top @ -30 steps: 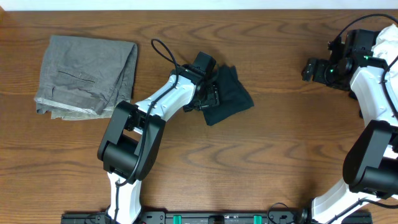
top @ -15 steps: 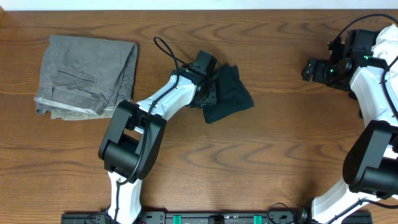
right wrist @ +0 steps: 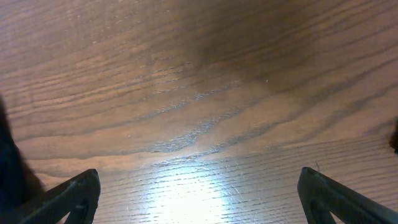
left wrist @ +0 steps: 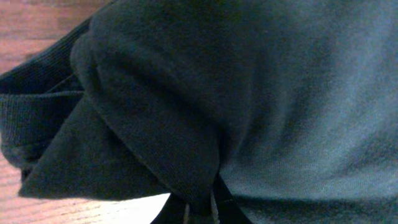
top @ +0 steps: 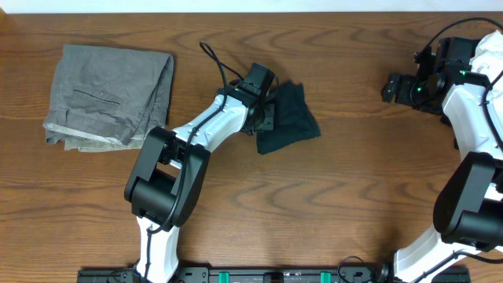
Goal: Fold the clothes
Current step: 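Grasp the black bundle with the left gripper and carry it leftward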
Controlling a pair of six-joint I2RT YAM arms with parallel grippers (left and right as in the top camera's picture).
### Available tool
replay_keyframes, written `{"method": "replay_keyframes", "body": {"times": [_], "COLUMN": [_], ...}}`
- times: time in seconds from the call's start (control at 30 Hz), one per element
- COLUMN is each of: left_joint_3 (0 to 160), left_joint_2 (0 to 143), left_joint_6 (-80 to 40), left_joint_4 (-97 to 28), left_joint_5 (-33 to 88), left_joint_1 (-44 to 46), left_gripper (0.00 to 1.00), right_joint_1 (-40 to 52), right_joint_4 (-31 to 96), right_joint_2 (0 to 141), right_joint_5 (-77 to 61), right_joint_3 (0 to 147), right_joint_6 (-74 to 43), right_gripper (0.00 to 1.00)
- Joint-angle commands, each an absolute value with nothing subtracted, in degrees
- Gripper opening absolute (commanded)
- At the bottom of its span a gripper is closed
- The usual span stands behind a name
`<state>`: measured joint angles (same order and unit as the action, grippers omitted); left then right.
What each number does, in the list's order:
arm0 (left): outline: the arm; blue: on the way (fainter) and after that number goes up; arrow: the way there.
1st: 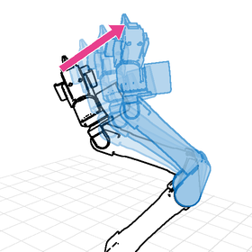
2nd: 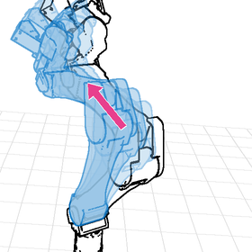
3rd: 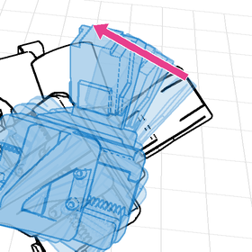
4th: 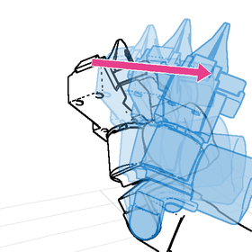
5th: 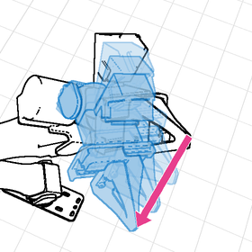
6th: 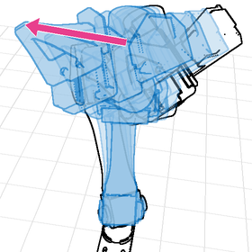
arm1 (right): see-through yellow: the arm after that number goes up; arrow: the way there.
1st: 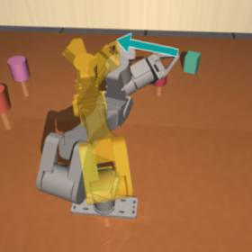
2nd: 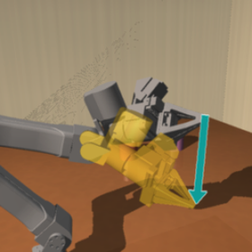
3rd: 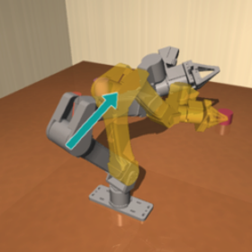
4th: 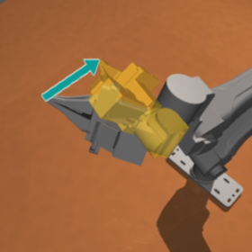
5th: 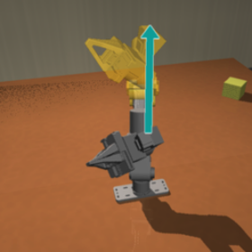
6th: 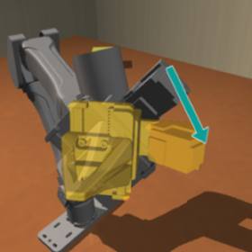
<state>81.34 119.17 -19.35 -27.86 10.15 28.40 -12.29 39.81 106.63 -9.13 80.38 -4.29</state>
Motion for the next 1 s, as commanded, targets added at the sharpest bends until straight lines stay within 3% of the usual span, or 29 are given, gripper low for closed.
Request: {"method": "replay_keyframes", "body": {"times": [0.0,0.43,0.97], "left_joint_3": [82.8,82.8,83.3], "left_joint_2": [119.1,110.2,107.6], "left_joint_6": [-13.2,-1.8,7.9], "left_joint_4": [-28.2,-30.6,-32.1], "left_joint_5": [9.5,9.0,-9.9], "left_joint_1": [28.4,28.0,22.9], "left_gripper": [0.06,0.06,0.06], "right_joint_1": [-12.4,-12.4,-12.4], "right_joint_4": [39.9,39.9,39.9], "right_joint_2": [107.0,107.0,107.0], "right_joint_5": [-8.8,-8.8,-8.8], "right_joint_3": [80.5,80.5,80.5], "right_joint_6": [-4.2,-4.2,-4.2], "right_gripper": [0.99,0.99,0.99]}}
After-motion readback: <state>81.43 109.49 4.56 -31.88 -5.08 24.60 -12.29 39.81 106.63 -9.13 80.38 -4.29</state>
